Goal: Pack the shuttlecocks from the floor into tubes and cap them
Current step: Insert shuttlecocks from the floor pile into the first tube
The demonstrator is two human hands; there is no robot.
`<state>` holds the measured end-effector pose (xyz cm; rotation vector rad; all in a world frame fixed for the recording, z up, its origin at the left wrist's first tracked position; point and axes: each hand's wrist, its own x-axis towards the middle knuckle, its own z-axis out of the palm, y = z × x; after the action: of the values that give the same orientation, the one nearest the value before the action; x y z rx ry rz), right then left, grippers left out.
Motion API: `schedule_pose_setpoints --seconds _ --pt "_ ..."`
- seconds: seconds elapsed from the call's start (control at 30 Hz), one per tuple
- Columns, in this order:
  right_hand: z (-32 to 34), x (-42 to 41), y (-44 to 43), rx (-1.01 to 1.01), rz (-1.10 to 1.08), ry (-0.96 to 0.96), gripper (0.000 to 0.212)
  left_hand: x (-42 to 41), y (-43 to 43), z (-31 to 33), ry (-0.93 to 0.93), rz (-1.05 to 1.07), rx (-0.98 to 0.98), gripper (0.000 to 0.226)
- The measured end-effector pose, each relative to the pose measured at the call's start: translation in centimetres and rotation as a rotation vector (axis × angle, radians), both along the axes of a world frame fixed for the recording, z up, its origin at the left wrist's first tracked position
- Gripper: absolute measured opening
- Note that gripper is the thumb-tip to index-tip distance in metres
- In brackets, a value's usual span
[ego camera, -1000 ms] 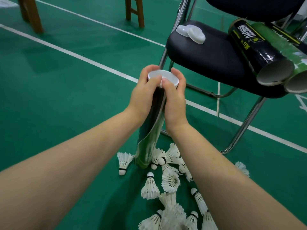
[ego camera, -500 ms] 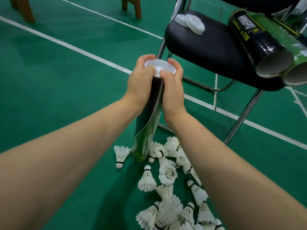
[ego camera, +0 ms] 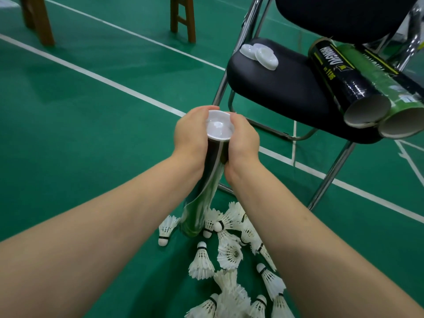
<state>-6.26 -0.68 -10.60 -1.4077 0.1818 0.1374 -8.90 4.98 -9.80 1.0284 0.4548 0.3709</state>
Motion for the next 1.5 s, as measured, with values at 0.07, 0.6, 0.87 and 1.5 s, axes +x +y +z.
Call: schedule_pose_setpoints --seconds 0.07,0.6,0.87,1.5 --pt "0.2 -0.1 0.1 -0.011 -0.016 -0.005 0.013 -0.1 -0.1 0.1 0.004 0.02 -0.014 0.019" --pt "2.7 -2.0 -4.1 -0.363 0.461 0.204 0.029 -3.5 0.4 1.4 0.198 -0.381 0.362 0.022" --pt "7.8 -6.8 -6.9 -0.231 0.469 0.163 0.04 -8.2 -0.6 5.9 0.032 -0.471 0.546 0.034" --pt "23.8 -23.7 -12.1 -0.301 0.23 -0.719 0.053 -22.5 -4.5 24.2 -0.569 -0.456 0.955 0.027"
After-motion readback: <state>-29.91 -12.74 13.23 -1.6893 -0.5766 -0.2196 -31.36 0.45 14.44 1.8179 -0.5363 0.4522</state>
